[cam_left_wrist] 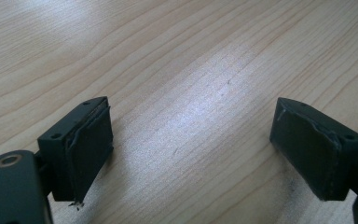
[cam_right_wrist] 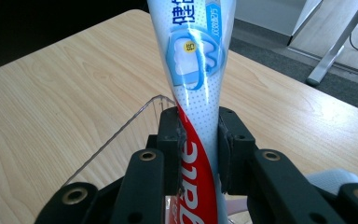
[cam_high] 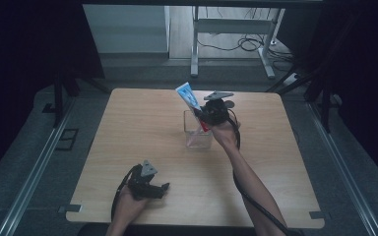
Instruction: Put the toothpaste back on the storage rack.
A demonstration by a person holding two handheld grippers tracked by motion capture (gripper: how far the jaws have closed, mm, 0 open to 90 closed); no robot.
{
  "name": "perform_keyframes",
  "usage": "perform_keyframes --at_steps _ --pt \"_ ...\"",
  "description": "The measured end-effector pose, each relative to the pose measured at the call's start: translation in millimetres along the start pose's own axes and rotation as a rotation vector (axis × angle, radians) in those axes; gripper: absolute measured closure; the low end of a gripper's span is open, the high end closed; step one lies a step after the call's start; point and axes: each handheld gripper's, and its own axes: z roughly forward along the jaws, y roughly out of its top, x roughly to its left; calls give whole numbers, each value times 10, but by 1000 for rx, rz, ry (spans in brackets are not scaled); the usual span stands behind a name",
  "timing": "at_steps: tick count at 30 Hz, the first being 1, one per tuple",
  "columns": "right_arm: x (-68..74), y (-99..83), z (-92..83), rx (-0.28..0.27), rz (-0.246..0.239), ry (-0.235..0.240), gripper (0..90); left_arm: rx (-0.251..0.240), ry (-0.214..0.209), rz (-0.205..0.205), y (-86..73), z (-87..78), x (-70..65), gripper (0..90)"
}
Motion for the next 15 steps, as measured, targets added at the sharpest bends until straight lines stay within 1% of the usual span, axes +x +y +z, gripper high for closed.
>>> perform_keyframes --at_steps 6,12,15 --pt "15 -65 2 5 -1 17 718 0 -1 -2 0 0 -1 131" --pt "28 -121 4 28 -11 26 712 2 -2 -1 0 -1 0 131" --pt "14 -154 -8 18 5 30 710 1 0 2 1 -1 1 130"
